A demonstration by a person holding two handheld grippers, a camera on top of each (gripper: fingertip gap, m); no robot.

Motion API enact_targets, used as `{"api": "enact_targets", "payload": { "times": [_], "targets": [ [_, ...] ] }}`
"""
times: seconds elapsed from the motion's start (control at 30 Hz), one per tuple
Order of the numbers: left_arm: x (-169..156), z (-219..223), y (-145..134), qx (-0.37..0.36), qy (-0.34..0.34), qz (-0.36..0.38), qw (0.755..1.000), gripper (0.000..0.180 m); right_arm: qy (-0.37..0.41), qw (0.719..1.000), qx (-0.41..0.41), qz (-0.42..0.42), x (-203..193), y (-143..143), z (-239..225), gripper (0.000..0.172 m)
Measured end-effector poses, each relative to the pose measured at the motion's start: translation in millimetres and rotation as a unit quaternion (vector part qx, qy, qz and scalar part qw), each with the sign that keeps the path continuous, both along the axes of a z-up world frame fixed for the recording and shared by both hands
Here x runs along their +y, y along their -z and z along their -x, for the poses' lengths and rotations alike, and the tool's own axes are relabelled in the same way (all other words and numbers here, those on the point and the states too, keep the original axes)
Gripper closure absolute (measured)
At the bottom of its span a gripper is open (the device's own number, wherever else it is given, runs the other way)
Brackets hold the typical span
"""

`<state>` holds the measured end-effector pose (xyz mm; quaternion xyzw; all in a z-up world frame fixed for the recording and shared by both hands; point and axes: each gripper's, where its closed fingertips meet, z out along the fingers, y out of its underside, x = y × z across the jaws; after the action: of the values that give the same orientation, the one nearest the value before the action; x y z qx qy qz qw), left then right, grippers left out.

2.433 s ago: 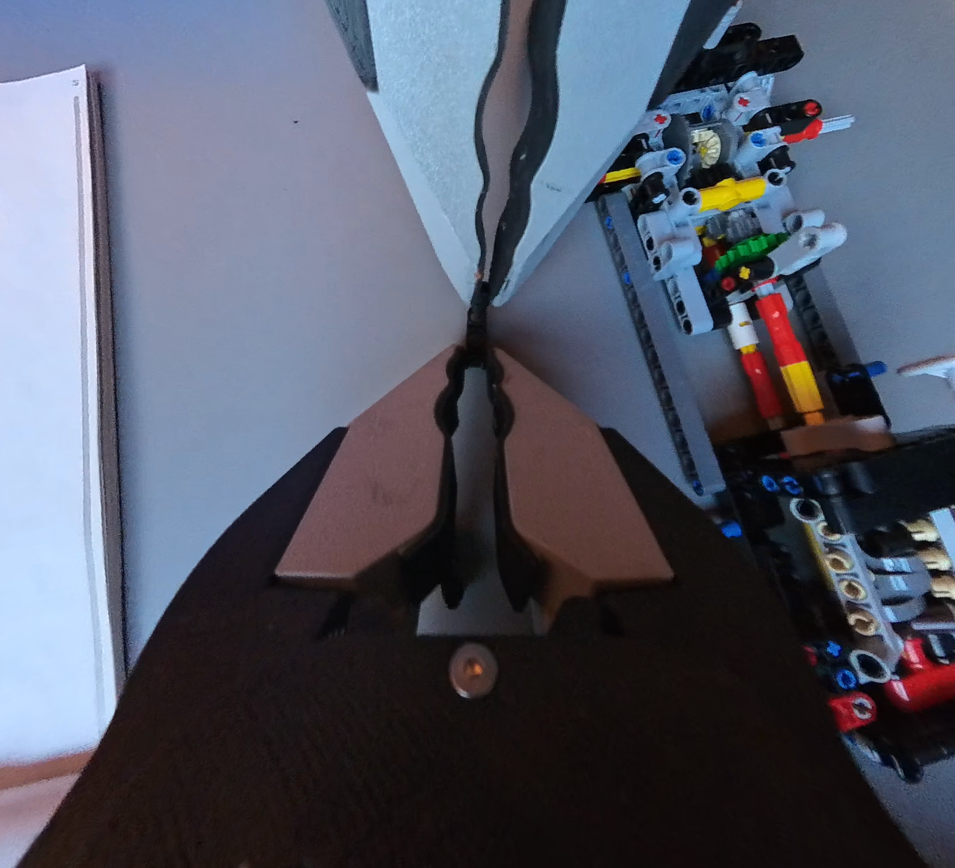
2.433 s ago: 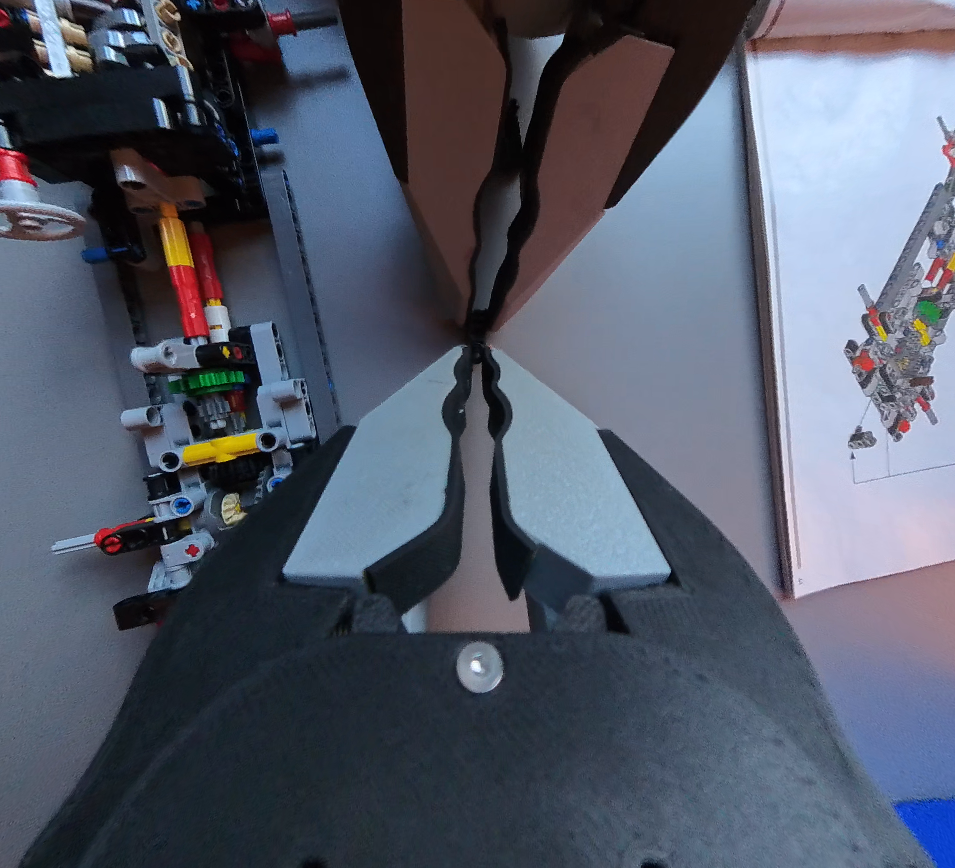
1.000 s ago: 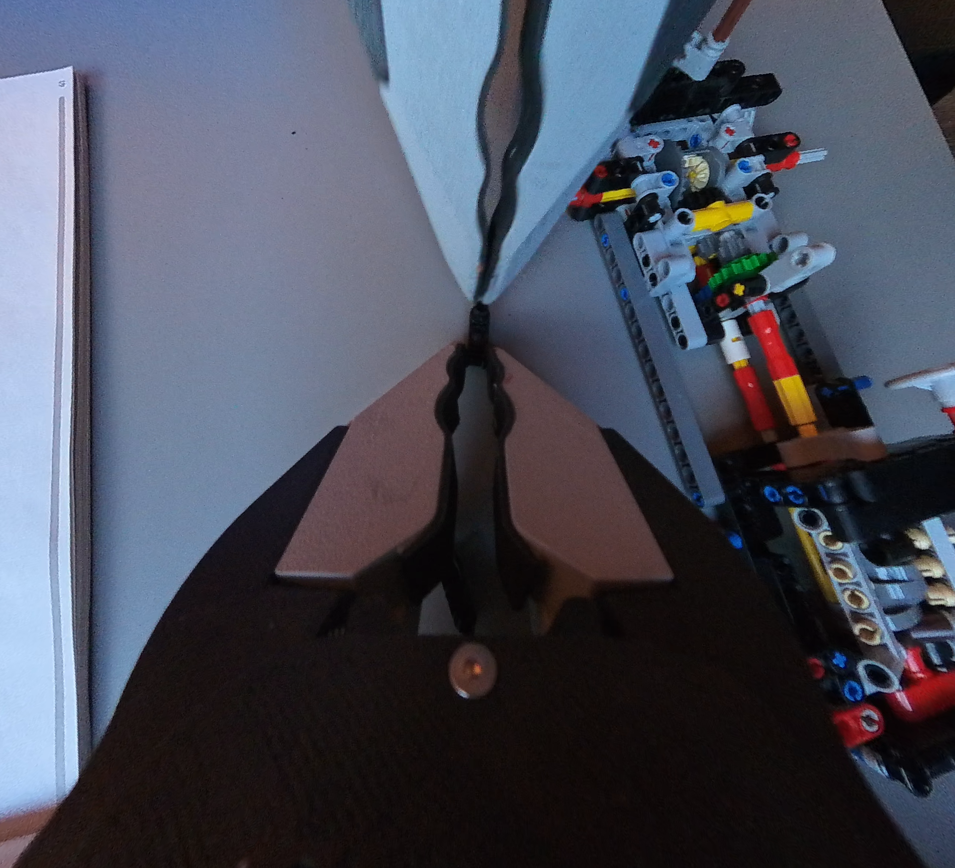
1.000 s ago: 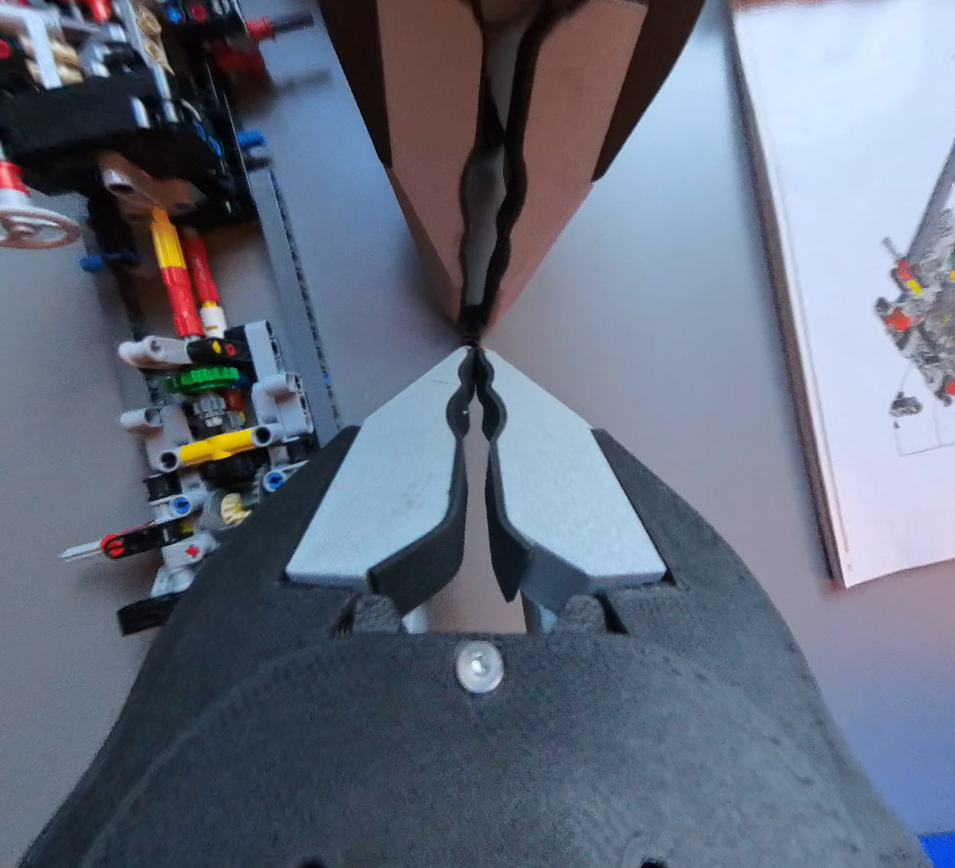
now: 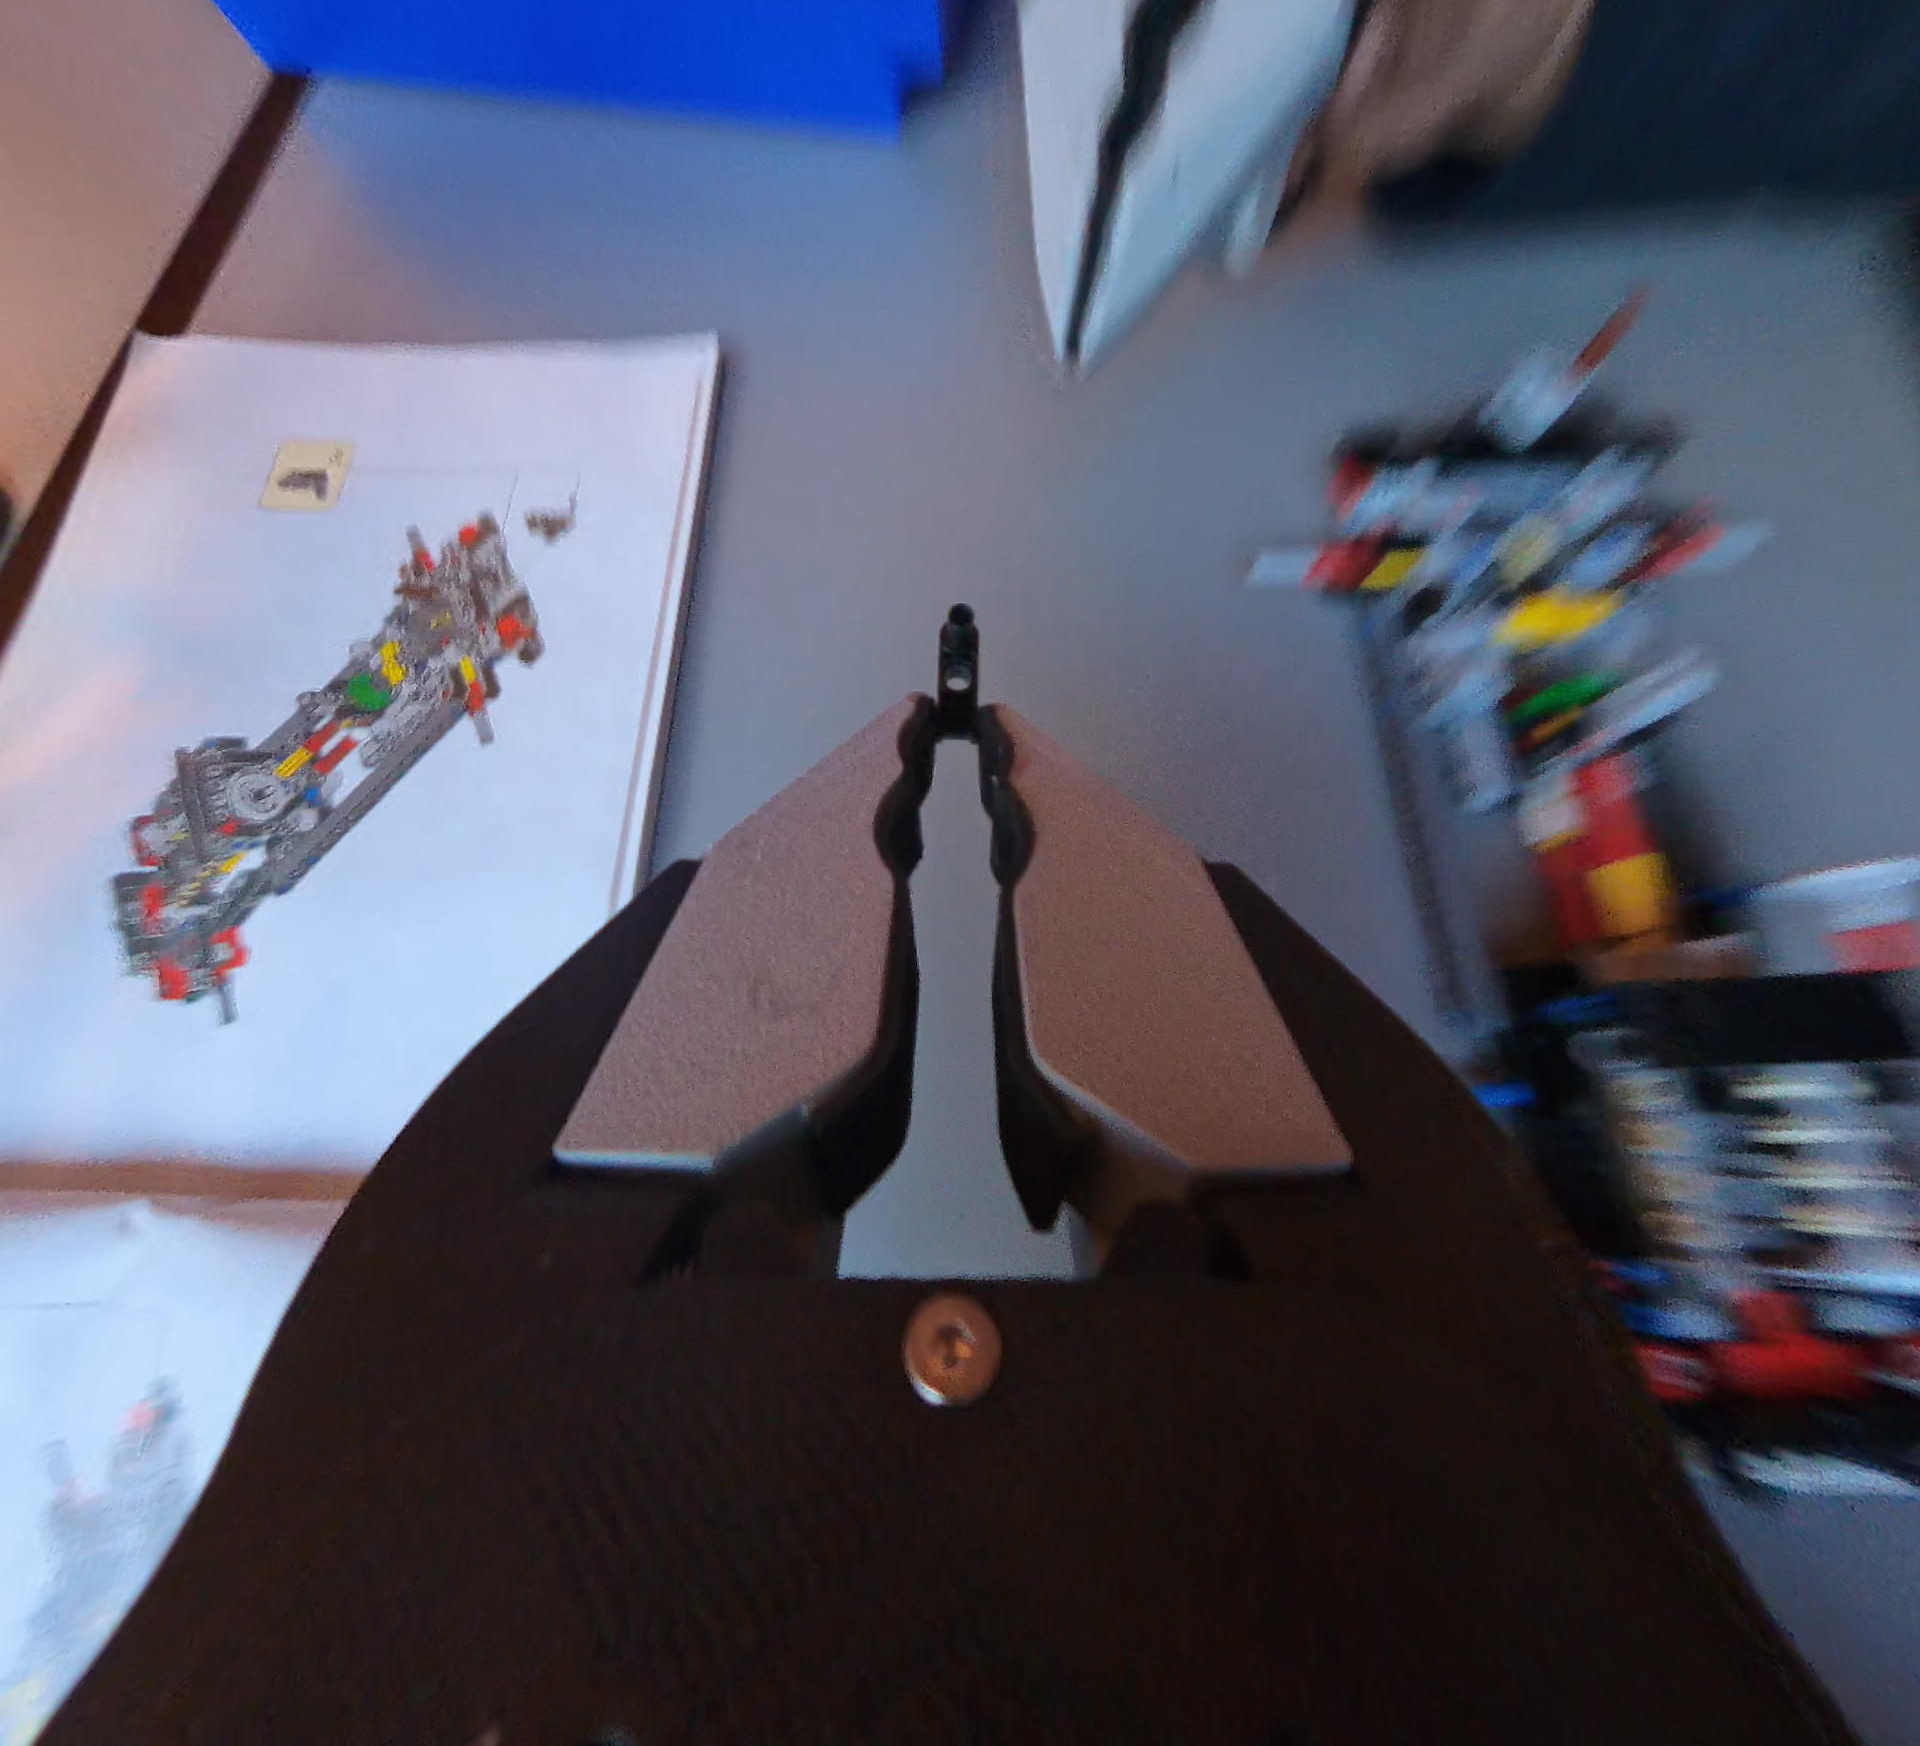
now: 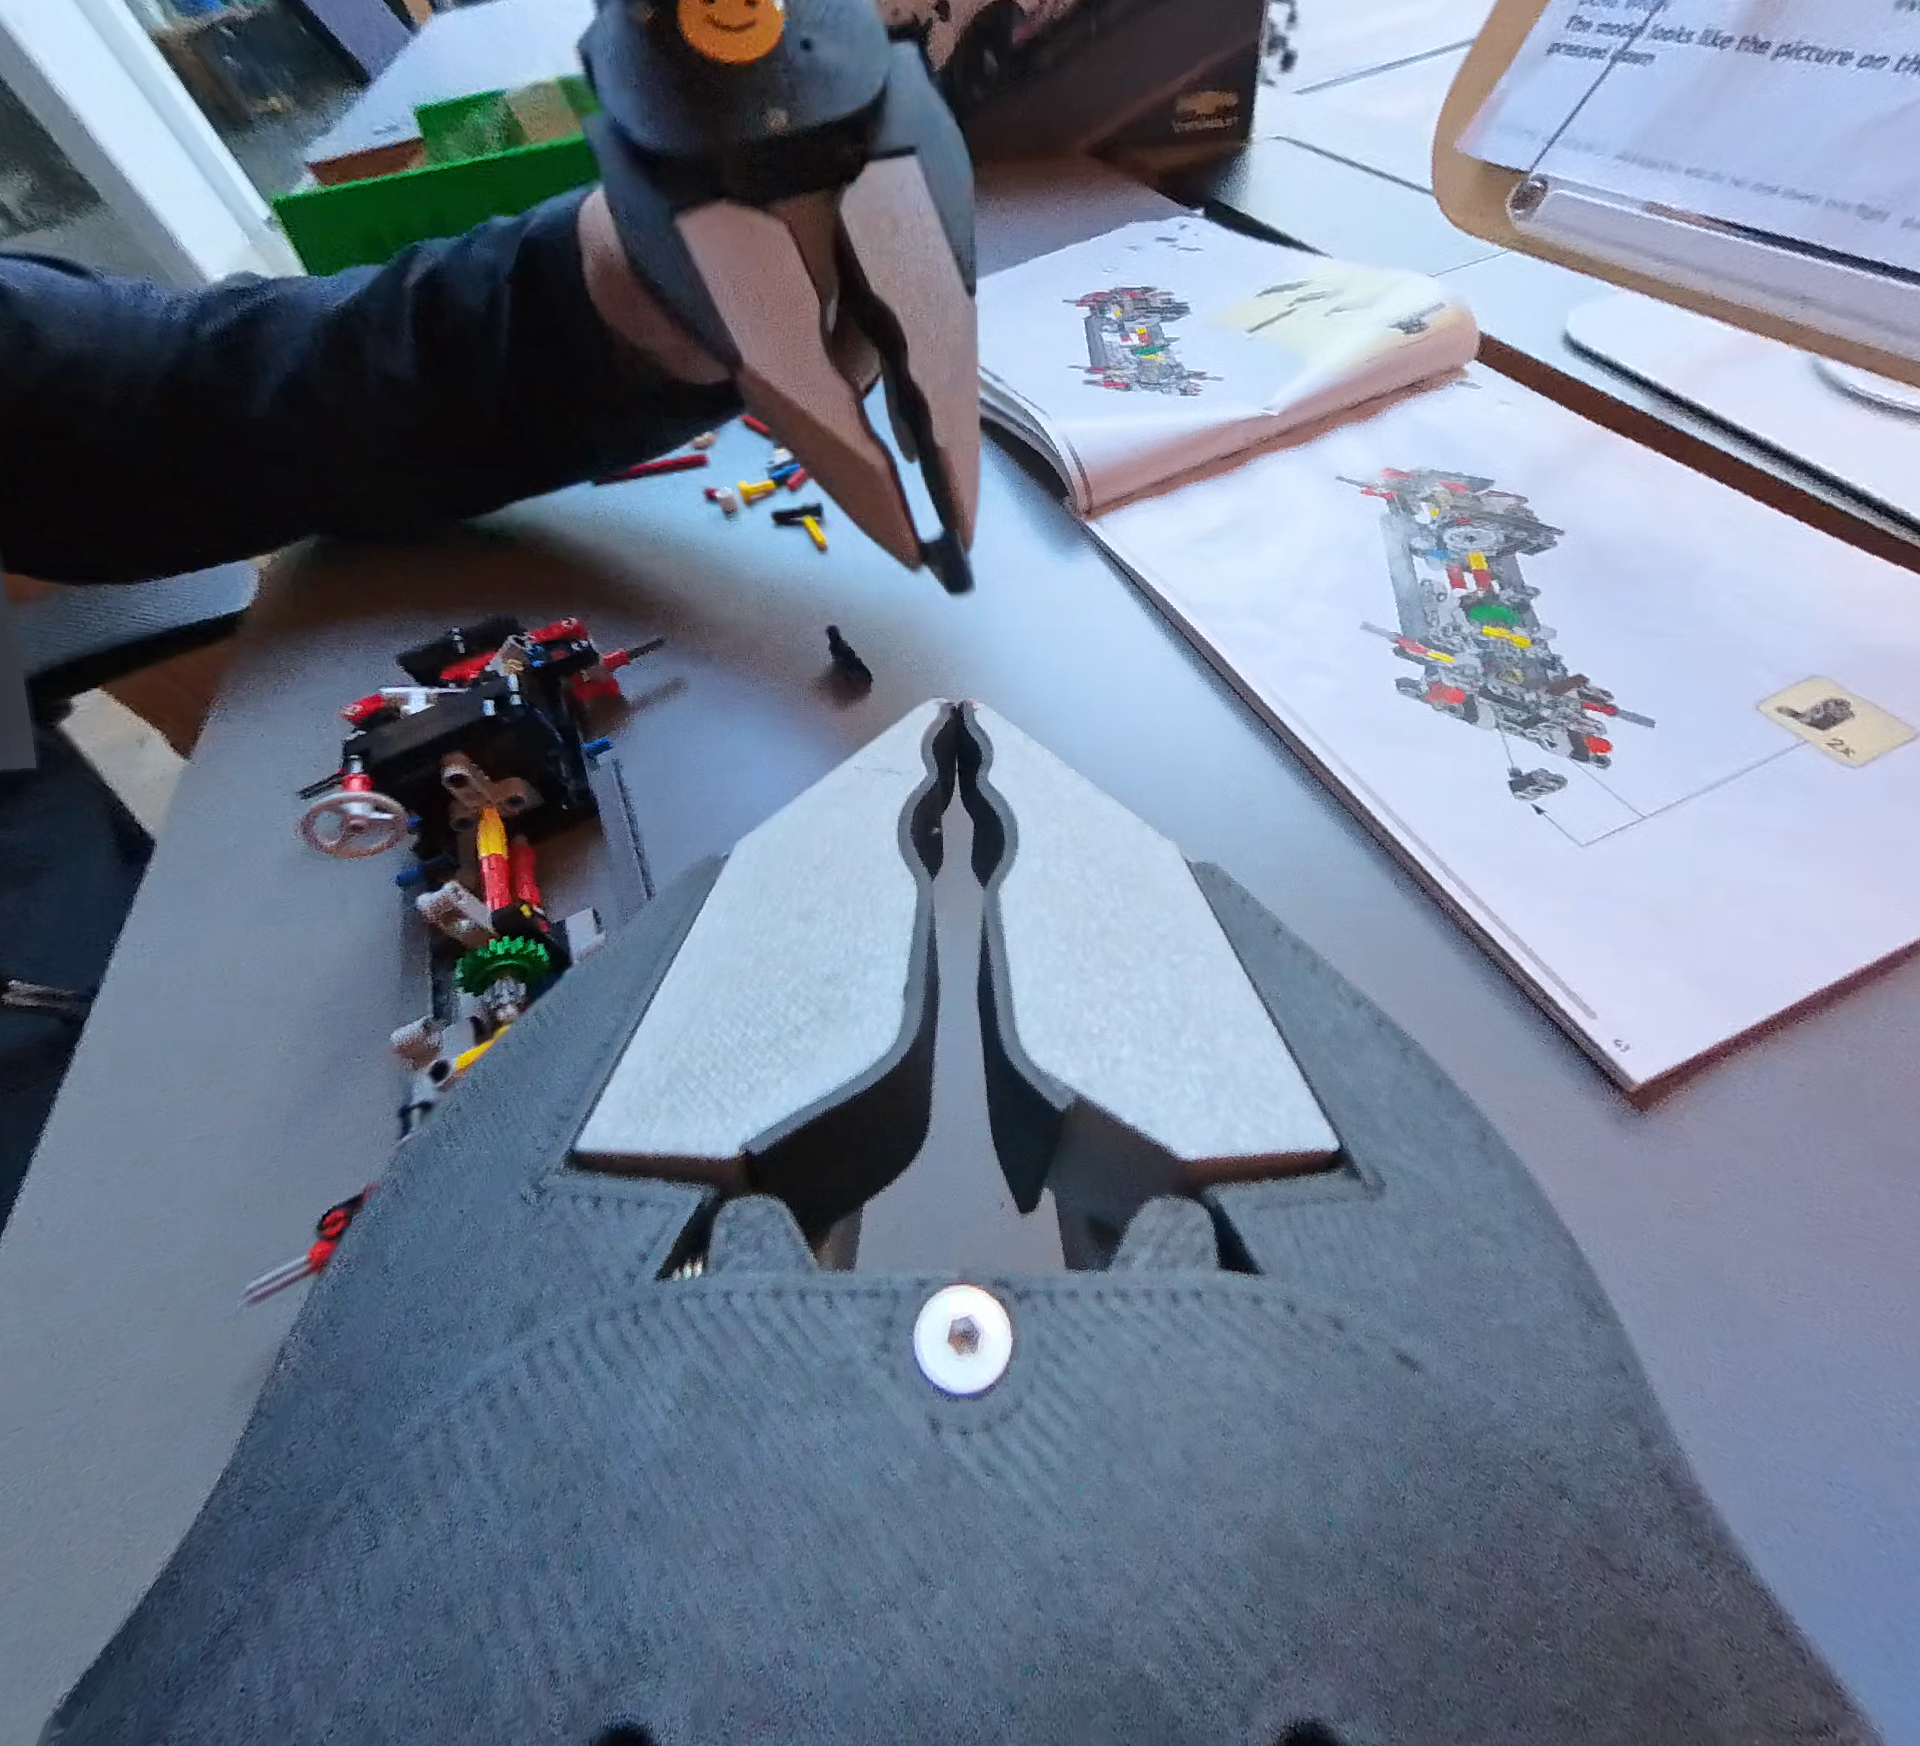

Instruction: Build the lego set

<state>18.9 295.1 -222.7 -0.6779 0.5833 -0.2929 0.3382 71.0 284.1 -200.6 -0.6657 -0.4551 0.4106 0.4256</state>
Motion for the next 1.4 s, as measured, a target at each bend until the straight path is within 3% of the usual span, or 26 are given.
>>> {"api": "enact_targets", "payload": {
  "times": [0.07,0.1,0.17,0.33,0.43,0.53,0.63,0.87,0.97,1.07,1.17,1.23,1.4],
  "targets": [
    [-14.5,-2.5,-12.2,-0.031,0.026,0.069,0.997,0.175,-0.010,1.000,0.001,0.000,-1.7,1.0,-4.8,0.172],
    [-23.6,-3.2,-5.3,-0.013,0.043,0.097,0.994,0.175,-0.012,1.000,-0.002,-0.001,-2.3,4.1,-7.2,0.172],
    [-26.5,-7.6,19.1,0.040,0.041,0.093,0.994,0.175,-0.017,1.000,-0.007,0.005,-4.7,10.8,-10.2,0.155],
    [-36.1,-29.9,58.2,0.112,0.065,0.065,0.989,0.174,-0.022,1.000,-0.020,-0.010,-8.5,14.8,-8.4,0.147],
    [-39.6,-37.8,54.4,0.119,0.098,0.001,0.988,0.174,-0.046,0.998,-0.043,0.009,-17.0,22.8,-8.3,0.158],
    [-33.0,-47.2,33.2,0.088,0.103,-0.097,0.986,0.174,-0.073,0.995,-0.050,0.049,-26.8,27.9,-7.2,0.149],
    [-36.1,-55.6,12.1,0.035,0.104,-0.154,0.982,0.174,-0.079,0.996,-0.030,0.028,-30.4,19.8,-3.3,0.149],
    [-23.2,-60.3,18.3,-0.011,0.026,-0.047,0.999,0.174,-0.041,0.996,-0.045,-0.062,-24.2,14.7,1.1,0.151],
    [-24.4,-60.2,8.8,-0.033,0.038,-0.055,0.997,0.174,-0.034,0.995,-0.052,-0.079,-22.7,15.9,1.6,0.155],
    [-26.2,-59.8,6.7,-0.034,0.046,-0.069,0.996,0.175,-0.037,0.995,-0.038,-0.084,-23.2,11.8,2.5,0.172],
    [-27.5,-60.9,3.6,-0.038,0.049,-0.079,0.995,0.175,-0.030,0.995,-0.042,-0.085,-20.0,15.4,2.8,0.171],
    [-26.5,-60.1,2.0,-0.037,0.048,-0.088,0.994,0.174,-0.017,0.995,-0.040,-0.089,-15.3,15.0,1.8,0.159],
    [-21.8,-55.8,-4.3,-0.044,0.037,-0.087,0.995,0.175,-0.008,0.996,-0.032,-0.077,-10.6,13.9,-3.3,0.163]
  ]
}}
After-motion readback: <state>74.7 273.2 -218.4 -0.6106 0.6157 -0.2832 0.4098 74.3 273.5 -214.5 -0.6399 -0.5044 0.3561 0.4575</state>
